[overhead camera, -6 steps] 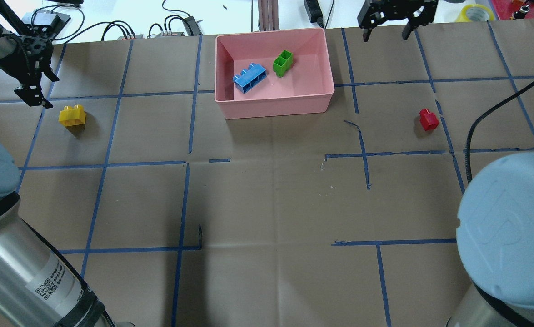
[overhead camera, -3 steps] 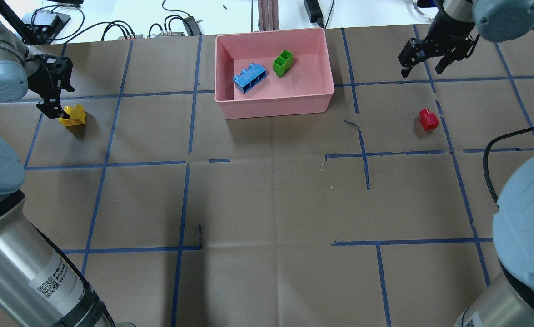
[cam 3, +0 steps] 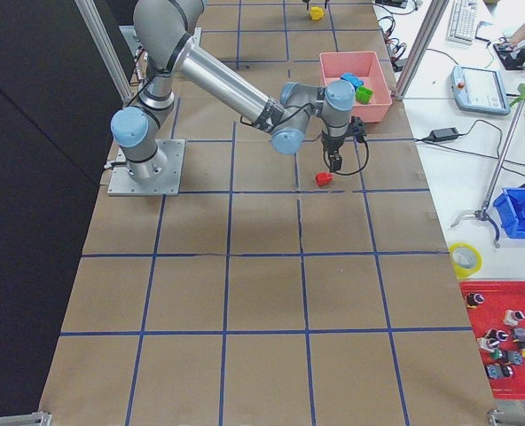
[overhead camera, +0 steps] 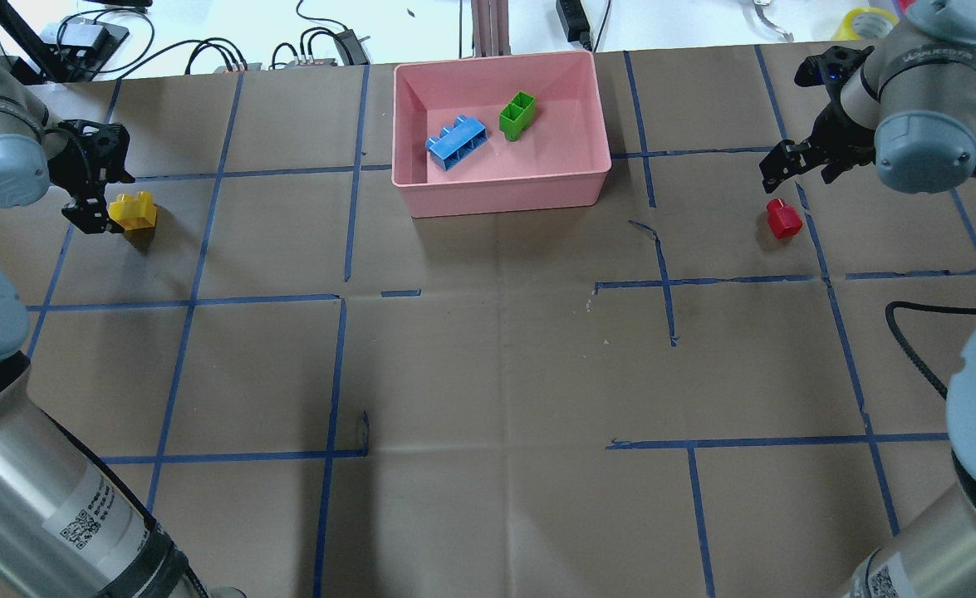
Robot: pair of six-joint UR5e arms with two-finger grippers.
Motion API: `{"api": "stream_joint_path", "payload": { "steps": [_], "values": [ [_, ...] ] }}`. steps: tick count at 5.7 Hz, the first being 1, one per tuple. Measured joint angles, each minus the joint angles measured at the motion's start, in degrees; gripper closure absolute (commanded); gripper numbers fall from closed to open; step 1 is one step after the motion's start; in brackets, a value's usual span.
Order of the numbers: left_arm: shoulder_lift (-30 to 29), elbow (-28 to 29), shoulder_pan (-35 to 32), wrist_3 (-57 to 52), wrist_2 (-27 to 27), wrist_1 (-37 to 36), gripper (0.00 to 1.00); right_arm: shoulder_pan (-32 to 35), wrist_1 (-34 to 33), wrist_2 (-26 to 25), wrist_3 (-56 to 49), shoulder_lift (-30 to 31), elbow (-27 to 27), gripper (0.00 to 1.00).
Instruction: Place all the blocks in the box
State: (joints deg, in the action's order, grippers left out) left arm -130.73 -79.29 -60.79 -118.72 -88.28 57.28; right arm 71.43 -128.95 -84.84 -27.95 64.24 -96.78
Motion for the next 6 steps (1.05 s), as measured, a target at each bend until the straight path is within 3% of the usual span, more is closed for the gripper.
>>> {"api": "stream_joint_path", "payload": {
  "steps": [2,4,6],
  "values": [
    [-0.04,-1.32,0.25,-0.45,0.25,-0.62,0.01,-0.22,-6.84,0.09,-0.74,-1.62,-3.95,0.05],
    [-0.28,-1.51,0.25,-0.44,0.77,-2.06,0.01,-0.30,-8.65,-0.24,-0.79,-3.06,-4.97,0.08],
    [-0.40,-1.22,0.42,-0.77,0.82,-2.82,0.01,-0.33,-8.63,-0.50,-0.79,-3.65,-5.10,0.63]
  ]
}}
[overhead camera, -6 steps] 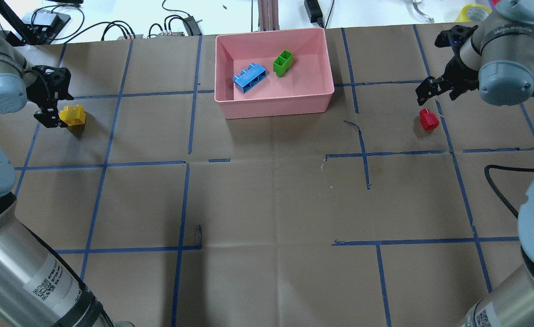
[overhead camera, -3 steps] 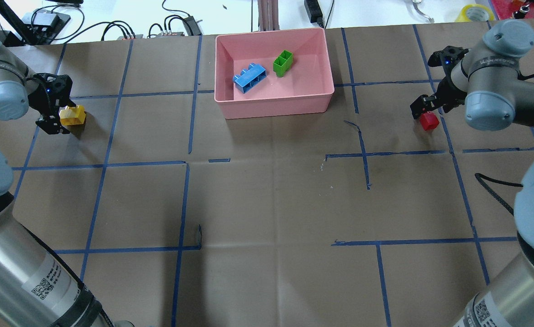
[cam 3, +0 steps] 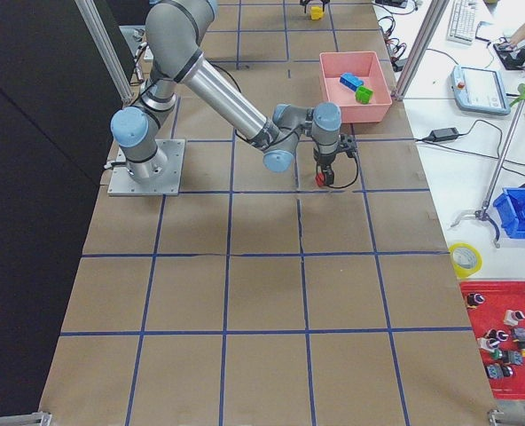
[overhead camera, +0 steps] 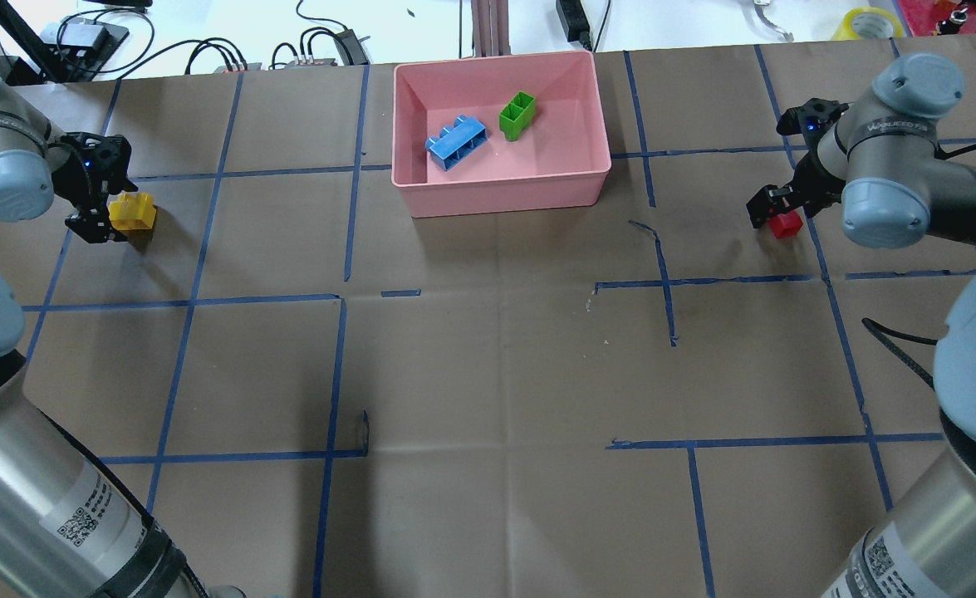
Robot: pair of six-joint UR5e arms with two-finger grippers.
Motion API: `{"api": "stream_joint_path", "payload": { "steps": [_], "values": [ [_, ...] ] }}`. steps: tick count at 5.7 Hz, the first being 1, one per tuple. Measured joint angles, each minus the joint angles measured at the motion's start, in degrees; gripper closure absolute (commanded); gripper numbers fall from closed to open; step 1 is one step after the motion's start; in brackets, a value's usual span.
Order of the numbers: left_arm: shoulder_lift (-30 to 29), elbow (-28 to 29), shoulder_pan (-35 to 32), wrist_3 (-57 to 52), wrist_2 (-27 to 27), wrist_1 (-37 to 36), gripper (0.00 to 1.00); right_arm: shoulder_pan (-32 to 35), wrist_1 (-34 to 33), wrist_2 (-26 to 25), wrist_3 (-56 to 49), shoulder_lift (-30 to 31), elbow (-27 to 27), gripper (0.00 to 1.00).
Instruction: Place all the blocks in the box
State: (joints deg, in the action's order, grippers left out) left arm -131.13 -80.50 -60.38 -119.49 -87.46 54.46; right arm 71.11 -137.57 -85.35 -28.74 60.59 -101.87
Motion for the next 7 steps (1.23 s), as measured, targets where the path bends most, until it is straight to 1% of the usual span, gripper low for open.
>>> {"api": "stream_joint_path", "payload": {
  "steps": [1,2,4,5,6,7],
  "values": [
    [-0.13,0.24,0.05,-0.09,0.00,-0.28,0.01,0.00,0.40,-0.17,0.00,-0.02,-0.05,0.91],
    [-0.31,0.35,0.08,-0.12,0.03,-0.37,0.01,0.00,0.51,-0.26,0.00,-0.01,-0.04,0.96],
    [-0.82,0.36,0.08,-0.08,0.22,-0.41,0.05,0.00,0.35,-0.17,0.00,0.42,0.57,0.96],
    [-0.92,0.35,0.08,-0.24,0.29,-0.44,0.10,0.09,1.26,-0.11,0.31,1.44,2.10,0.95],
    [-0.95,0.31,0.12,-0.43,0.39,-0.47,0.17,0.59,6.18,0.15,1.24,3.17,5.50,0.95],
    [-0.96,0.30,0.15,-0.67,1.10,-0.46,0.29,2.04,14.61,1.27,4.05,4.42,10.62,0.94]
  ]
}}
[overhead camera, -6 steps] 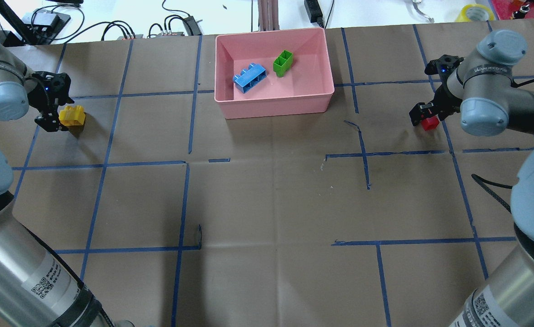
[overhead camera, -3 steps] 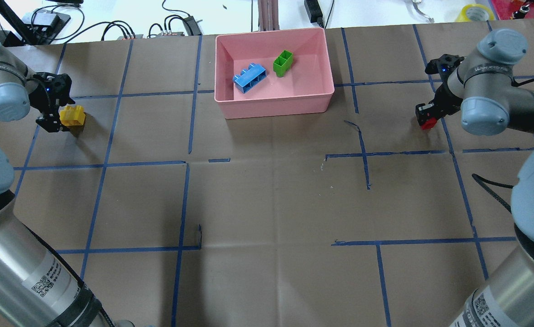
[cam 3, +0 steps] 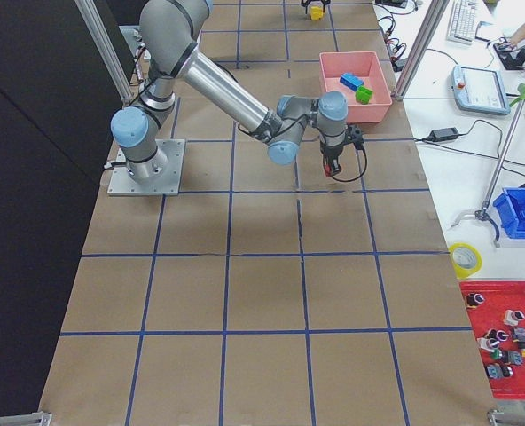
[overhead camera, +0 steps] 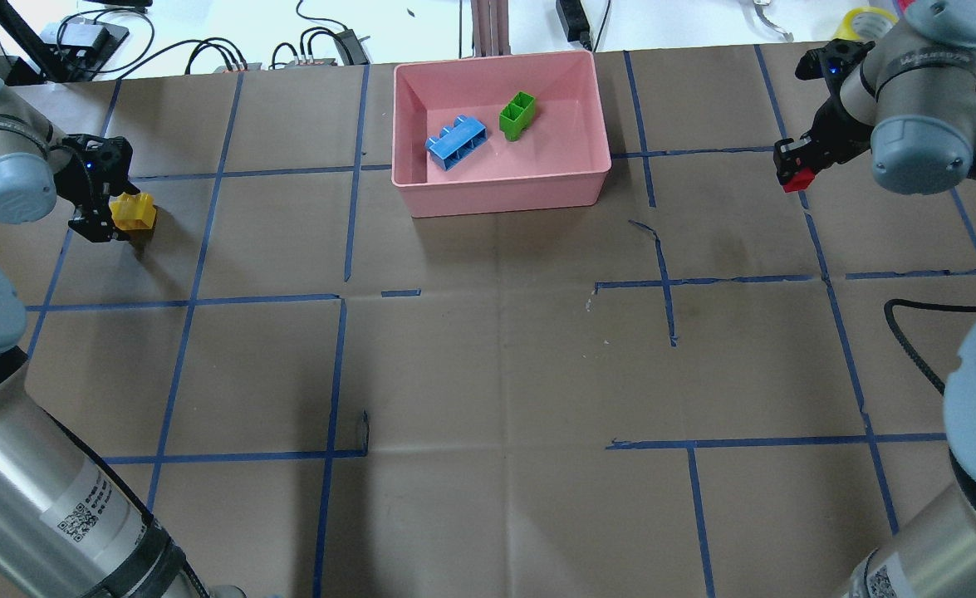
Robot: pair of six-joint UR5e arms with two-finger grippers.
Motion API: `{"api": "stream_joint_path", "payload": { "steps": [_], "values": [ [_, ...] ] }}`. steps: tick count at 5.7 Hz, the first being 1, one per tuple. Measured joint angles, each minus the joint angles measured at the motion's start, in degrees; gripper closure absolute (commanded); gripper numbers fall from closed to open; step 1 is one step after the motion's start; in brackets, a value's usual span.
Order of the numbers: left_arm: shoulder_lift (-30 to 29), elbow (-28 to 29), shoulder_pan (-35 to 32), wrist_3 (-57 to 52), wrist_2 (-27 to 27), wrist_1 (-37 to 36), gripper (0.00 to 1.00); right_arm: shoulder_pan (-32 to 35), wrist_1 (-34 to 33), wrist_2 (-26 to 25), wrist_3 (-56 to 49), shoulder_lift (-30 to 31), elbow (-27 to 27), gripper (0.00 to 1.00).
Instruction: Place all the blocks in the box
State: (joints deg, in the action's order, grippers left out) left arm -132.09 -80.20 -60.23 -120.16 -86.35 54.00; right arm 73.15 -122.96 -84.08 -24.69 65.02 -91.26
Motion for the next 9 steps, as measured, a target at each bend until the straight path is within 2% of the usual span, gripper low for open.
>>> {"api": "stream_joint_path", "payload": {
  "steps": [1,2,3,4,6,7,8,9],
  "values": [
    [-0.01,0.09,0.02,-0.28,0.92,0.01,0.40,2.68,8.23,2.39,4.95,0.33,5.77,0.94],
    [-0.01,0.29,0.02,-0.50,1.21,-0.01,0.47,6.10,14.13,5.81,11.78,0.02,10.79,0.94],
    [0.01,0.51,0.02,-0.66,1.23,-0.02,0.56,10.07,17.14,9.67,19.84,-1.11,14.60,0.94],
    [0.08,0.70,0.03,-0.85,1.15,-0.05,0.70,14.19,17.70,13.00,26.94,-3.43,17.61,0.94],
    [0.69,0.91,0.00,-1.14,0.98,-2.13,0.85,21.46,15.98,17.08,37.69,-11.33,25.46,0.93],
    [1.90,1.59,-0.11,-0.71,1.08,-2.39,0.89,23.47,14.79,18.14,39.51,-15.19,29.32,0.75],
    [3.41,3.14,-0.33,0.91,1.24,-1.37,0.89,24.57,14.41,20.02,40.34,-17.47,31.40,0.01],
    [4.59,5.87,-0.93,6.02,1.36,1.61,0.89,25.06,14.58,21.92,40.75,-18.32,32.02,0.00]
  ]
}}
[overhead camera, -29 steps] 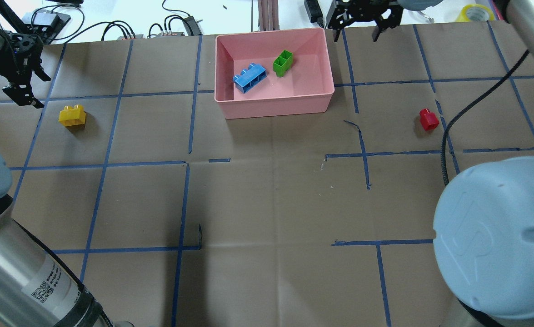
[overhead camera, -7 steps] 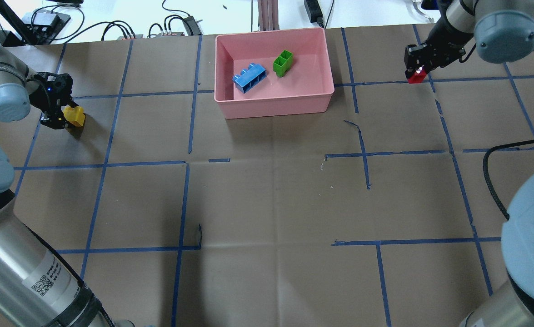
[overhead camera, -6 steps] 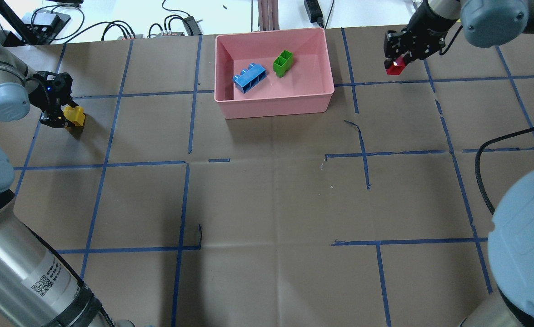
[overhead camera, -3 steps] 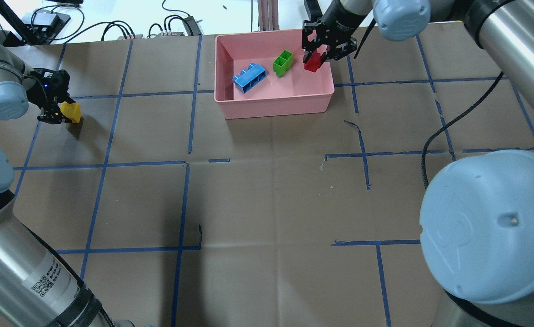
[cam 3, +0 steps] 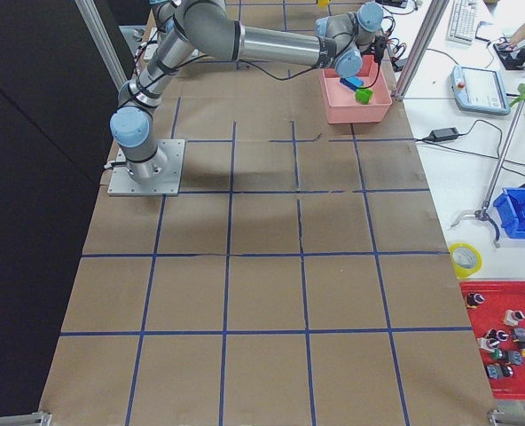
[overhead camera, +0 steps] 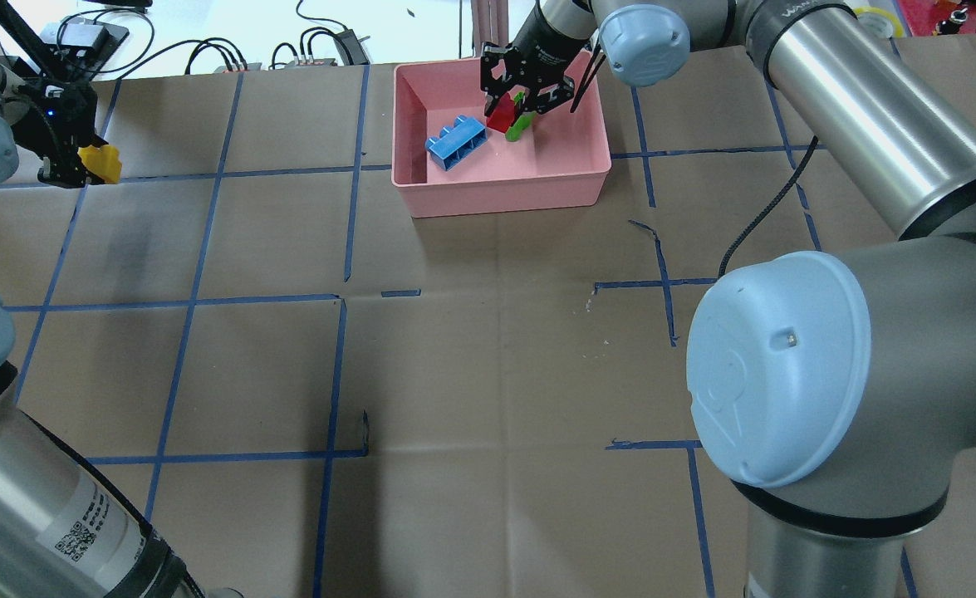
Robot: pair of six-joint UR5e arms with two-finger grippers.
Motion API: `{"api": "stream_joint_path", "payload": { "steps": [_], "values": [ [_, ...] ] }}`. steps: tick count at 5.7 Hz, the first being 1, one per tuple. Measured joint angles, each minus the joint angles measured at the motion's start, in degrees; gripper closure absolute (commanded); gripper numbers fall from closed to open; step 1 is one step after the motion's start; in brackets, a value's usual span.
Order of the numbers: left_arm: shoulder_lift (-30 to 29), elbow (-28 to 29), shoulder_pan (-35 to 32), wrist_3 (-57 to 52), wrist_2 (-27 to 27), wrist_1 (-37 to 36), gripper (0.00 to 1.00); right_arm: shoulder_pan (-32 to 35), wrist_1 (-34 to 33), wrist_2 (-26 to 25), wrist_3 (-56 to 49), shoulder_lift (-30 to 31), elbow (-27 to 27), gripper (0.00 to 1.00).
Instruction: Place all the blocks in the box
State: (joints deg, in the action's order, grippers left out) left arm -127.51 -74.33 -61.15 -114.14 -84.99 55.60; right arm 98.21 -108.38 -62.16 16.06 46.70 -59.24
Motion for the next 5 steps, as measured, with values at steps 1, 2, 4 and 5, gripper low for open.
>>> {"api": "stream_joint_path", "payload": {
  "steps": [1,2,4,5],
  "values": [
    [0.54,3.08,-1.88,8.58,0.29,3.56,0.89,0.17,0.33,0.52,-0.16,-0.09,0.01,0.00],
    [0.95,5.43,-5.16,19.64,0.66,6.50,0.89,0.14,0.56,0.22,-0.53,0.28,-0.24,0.00],
    [2.05,6.82,-11.92,42.12,1.40,9.93,0.89,-0.87,3.23,-5.39,-5.18,3.75,-1.53,0.00],
    [2.53,6.88,-14.68,52.08,3.24,11.18,0.89,-2.23,7.56,-8.51,-9.47,7.13,-3.47,0.00]
  ]
}}
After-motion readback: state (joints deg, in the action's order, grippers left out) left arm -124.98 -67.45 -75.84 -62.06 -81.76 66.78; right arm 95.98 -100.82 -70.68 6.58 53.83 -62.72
